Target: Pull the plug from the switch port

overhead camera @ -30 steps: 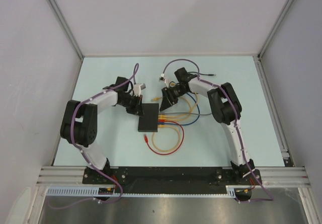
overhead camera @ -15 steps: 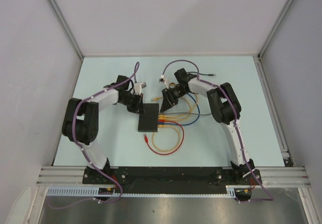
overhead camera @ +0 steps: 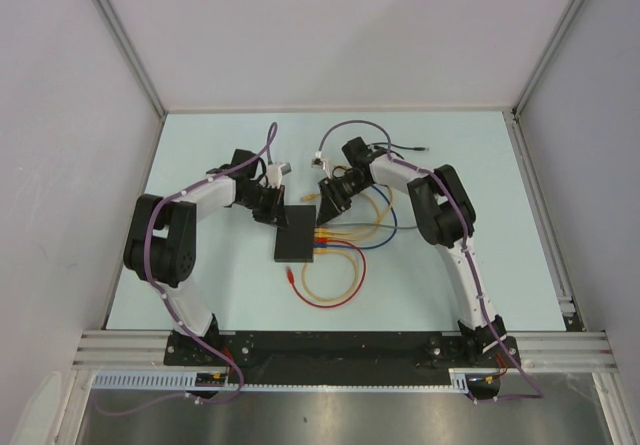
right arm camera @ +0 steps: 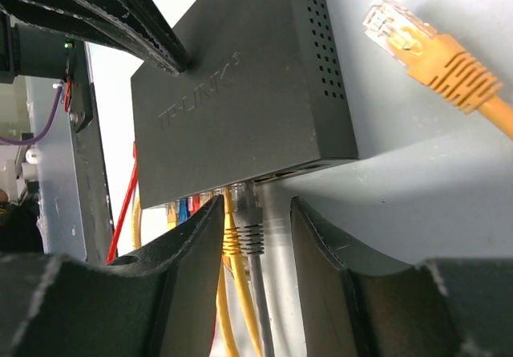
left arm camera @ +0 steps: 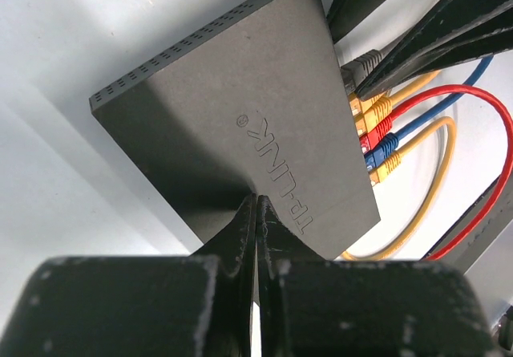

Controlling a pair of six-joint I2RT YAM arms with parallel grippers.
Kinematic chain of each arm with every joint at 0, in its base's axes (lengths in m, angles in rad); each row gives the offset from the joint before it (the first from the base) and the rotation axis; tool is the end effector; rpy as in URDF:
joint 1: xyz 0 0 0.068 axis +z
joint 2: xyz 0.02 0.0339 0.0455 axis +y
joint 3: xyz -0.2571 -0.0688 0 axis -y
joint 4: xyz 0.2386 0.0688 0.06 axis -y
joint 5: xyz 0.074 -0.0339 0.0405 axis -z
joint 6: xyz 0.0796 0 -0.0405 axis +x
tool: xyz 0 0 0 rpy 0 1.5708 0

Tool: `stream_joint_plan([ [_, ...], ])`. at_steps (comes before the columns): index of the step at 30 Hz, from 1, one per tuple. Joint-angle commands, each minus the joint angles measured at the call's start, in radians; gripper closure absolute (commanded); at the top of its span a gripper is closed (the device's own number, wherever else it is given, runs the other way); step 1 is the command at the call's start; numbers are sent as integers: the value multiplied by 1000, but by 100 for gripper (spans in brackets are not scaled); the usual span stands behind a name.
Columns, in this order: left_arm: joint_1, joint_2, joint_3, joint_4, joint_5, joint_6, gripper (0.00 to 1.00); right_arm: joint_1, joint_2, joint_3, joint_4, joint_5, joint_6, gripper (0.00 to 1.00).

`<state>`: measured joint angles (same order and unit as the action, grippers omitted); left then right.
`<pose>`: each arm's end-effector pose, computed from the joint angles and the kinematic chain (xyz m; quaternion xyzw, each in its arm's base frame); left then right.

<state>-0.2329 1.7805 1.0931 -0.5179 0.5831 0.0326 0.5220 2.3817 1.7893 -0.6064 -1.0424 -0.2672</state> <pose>0.3267 -0.1225 0.1288 0.1764 0.9266 -0.2986 0.1449 0.3812 0.2986 0.1008 -0.4126 0.7514 0.5057 0.0969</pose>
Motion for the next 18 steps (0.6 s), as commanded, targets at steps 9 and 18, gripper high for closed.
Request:
stream_joint_plan([
  [9,-6,50,-6,4,-91,36,100,19,37,70,-43,-11,-40,60],
  [18,-6,54,-1,4,-91,36,100,19,43,74,-36,1,-38,69],
])
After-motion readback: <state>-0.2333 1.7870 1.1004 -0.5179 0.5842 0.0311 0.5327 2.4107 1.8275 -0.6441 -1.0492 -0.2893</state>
